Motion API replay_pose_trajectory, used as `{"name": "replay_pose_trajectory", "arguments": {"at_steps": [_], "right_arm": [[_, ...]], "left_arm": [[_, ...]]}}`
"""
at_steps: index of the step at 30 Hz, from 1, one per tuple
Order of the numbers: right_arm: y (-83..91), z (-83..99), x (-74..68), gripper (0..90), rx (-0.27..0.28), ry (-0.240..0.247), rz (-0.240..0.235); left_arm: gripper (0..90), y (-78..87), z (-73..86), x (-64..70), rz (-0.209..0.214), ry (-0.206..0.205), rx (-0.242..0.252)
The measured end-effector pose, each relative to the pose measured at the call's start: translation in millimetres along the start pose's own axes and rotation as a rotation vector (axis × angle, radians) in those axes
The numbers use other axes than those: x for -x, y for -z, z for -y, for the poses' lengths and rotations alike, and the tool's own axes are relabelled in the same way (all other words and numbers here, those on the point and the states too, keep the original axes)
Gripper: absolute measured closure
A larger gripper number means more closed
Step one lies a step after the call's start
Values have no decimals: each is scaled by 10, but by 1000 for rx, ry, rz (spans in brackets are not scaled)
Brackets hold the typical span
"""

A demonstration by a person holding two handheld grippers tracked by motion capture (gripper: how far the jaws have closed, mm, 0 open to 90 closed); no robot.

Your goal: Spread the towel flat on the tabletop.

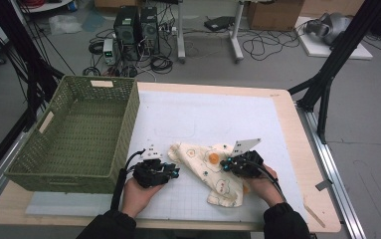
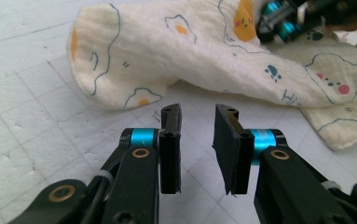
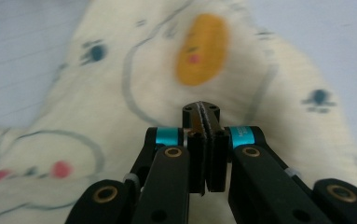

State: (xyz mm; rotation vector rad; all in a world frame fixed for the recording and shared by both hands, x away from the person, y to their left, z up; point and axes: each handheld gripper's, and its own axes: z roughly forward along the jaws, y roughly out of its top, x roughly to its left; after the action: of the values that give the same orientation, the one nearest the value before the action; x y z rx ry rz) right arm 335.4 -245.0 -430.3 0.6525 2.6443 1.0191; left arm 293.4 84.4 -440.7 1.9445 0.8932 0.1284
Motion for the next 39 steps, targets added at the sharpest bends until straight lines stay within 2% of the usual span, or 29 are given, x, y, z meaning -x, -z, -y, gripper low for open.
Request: {"name": "replay_pose_trajectory", "arguments": {"at_steps": [1,2,4,7,9,11,13,16,19,21,23,26,29,32,34,35,37,38,39], "right_arm": [[11,10,50,899,6,-17,15],[23,28,99,898,19,-45,5],[73,51,118,888,59,-80,-58],[133,1,-43,701,92,-59,-153],[127,-62,-195,627,86,-17,-166],[63,-136,-303,589,86,0,-194],[-35,-224,-399,580,62,40,-202],[-202,-317,-473,610,10,87,-178],[-325,-342,-480,758,-37,112,-164],[-348,-354,-467,862,-34,104,-175],[-356,-371,-465,884,-42,106,-173],[-338,-403,-428,890,-27,117,-130],[-267,-442,-290,890,10,71,-85],[-183,-452,-88,890,46,-6,-16],[-183,-407,54,890,43,-57,29],[-212,-371,115,888,27,-93,38],[-278,-321,186,857,20,-137,13],[-273,-324,183,747,37,-141,13],[-238,-337,164,717,63,-142,16]], "left_arm": [[715,1,-1,0,2,0,1],[714,3,-2,-2,2,0,1],[714,5,-3,-6,5,3,3],[713,2,-3,-9,4,5,0],[711,7,-7,-5,6,3,1],[710,9,-10,4,9,4,6],[710,15,-9,11,10,3,5],[710,35,-7,4,11,4,11],[710,51,0,-9,8,9,9],[710,55,3,-12,9,10,10],[711,60,5,-12,9,9,11],[711,68,4,-9,10,11,15],[711,78,2,-11,10,13,20],[711,73,1,-12,15,16,22],[711,60,1,1,21,12,19],[711,51,1,8,26,8,15],[710,34,1,26,33,1,9],[710,23,1,36,38,1,9],[709,13,0,43,45,-1,10]]}}
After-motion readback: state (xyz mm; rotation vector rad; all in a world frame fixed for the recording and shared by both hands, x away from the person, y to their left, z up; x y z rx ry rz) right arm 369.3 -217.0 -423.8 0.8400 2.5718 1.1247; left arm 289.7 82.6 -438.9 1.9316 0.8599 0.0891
